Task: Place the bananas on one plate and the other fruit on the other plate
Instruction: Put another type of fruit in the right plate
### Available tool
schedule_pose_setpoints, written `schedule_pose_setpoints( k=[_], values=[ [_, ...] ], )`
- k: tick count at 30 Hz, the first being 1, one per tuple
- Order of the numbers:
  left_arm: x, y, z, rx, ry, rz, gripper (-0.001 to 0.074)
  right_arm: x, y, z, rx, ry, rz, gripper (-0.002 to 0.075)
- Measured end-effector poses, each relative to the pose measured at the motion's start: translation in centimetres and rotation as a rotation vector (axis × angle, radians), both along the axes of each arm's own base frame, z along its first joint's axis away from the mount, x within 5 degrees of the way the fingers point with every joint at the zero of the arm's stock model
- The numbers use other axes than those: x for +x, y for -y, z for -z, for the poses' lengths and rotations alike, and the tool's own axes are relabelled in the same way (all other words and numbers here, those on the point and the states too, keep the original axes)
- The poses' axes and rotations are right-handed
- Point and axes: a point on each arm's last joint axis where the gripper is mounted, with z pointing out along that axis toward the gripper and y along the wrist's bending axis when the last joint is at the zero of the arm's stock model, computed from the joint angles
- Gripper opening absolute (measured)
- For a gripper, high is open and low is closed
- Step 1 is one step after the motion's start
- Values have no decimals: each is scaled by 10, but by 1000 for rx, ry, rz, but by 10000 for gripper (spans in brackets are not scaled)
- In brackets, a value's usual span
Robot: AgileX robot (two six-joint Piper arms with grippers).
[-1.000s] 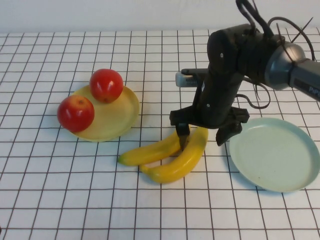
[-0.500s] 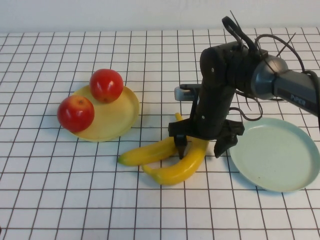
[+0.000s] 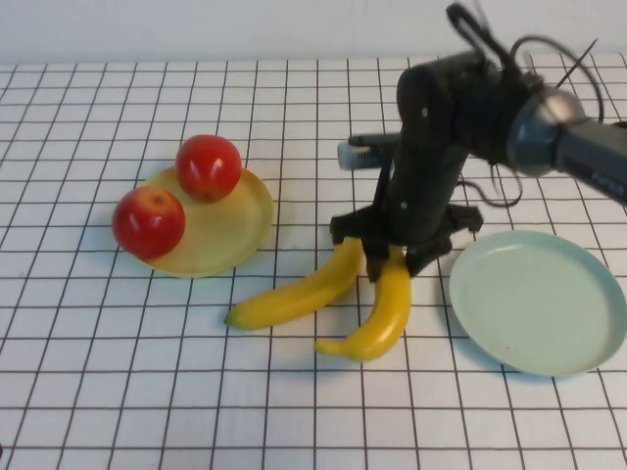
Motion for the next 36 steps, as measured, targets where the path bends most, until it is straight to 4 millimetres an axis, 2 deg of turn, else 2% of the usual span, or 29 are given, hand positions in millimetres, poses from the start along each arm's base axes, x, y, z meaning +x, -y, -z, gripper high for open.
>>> schedule_pose_setpoints(
  k=[6,9,12,18,22,27,36],
  values=[
    [0,0,0,0,0,0,-3,-12,21,-70,-30,211,-49,319],
    [0,0,0,0,0,0,-3,-18,43,-86,-56,252,-41,319],
    [0,0,0,0,0,0,-3,-23,77,-84,-86,218,-24,335],
    [0,0,0,0,0,0,-3,-22,154,-59,-130,99,-61,433],
    [0,0,0,0,0,0,-3,-17,180,-56,-123,84,-63,448],
    [0,0,0,0,0,0,-3,-15,190,-53,-121,75,-51,450],
    [0,0,0,0,0,0,-3,-13,172,-56,76,54,-10,450]
  ],
)
